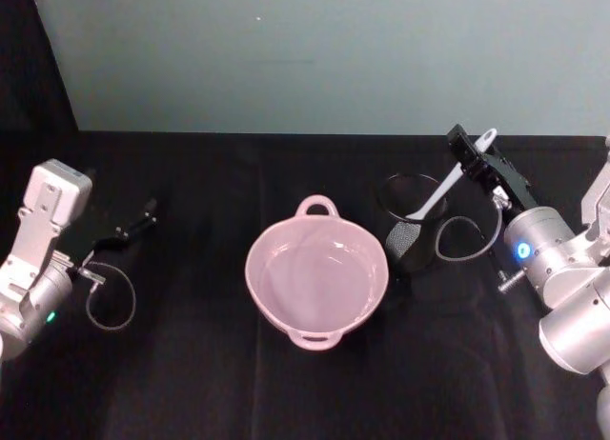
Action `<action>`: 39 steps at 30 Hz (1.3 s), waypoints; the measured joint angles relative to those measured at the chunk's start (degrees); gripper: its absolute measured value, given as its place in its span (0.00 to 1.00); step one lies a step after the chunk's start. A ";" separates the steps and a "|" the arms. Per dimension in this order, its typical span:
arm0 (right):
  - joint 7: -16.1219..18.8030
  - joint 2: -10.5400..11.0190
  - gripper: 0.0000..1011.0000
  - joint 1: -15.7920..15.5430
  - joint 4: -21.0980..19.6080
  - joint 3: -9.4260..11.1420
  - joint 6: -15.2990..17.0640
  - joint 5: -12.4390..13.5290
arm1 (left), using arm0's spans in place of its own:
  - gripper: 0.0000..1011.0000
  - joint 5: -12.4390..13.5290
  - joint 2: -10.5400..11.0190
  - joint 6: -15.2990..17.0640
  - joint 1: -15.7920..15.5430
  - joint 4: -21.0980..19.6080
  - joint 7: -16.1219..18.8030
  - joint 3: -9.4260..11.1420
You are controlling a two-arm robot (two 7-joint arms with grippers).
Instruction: Use the one hand to pick up the spoon and stir the clear water in the bowl.
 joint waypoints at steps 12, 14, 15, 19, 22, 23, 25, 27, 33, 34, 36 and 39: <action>-0.18 1.91 0.99 -4.46 -6.45 1.34 1.05 -0.03 | 1.00 0.00 0.00 0.00 0.00 0.00 0.00 0.00; -0.19 2.20 0.99 -5.16 -7.42 1.56 1.20 0.04 | 1.00 0.00 0.00 0.00 0.00 0.00 0.00 0.00; -0.22 2.63 0.99 -6.14 -8.66 1.76 1.31 0.14 | 1.00 0.00 0.00 0.00 0.00 0.00 0.00 0.00; -0.17 3.69 0.99 -8.34 -11.11 1.96 0.72 -0.48 | 1.00 0.00 0.00 0.00 0.00 0.00 0.00 0.00; 0.20 4.68 0.99 -10.12 -12.83 2.28 -0.30 -1.59 | 1.00 0.00 0.00 0.00 0.00 0.00 0.00 0.00; 0.34 4.93 0.99 -10.53 -13.20 2.39 -0.56 -1.89 | 1.00 0.00 0.00 0.00 0.00 0.00 0.00 0.00; 0.69 5.59 0.99 -11.67 -13.98 2.89 -1.23 -2.72 | 1.00 0.00 0.00 0.00 0.00 0.00 0.00 0.00; 0.97 6.00 0.99 -12.34 -14.28 3.32 -1.79 -3.32 | 1.00 0.00 0.00 0.00 0.00 0.00 0.00 0.00; 1.79 6.87 0.99 -13.94 -13.83 5.73 -4.46 -5.56 | 1.00 0.00 0.00 0.00 0.00 0.00 0.00 0.00; 1.91 6.98 0.99 -14.07 -13.19 6.48 -5.04 -5.95 | 1.00 0.00 0.00 0.00 0.00 0.00 0.00 0.00; 2.04 7.06 0.99 -14.13 -12.58 7.04 -5.55 -6.32 | 1.00 0.00 0.00 0.00 0.00 0.00 0.00 0.00; 2.49 7.16 0.99 -14.09 -11.01 8.28 -6.60 -6.92 | 1.00 0.00 0.00 0.00 0.00 0.00 0.00 0.00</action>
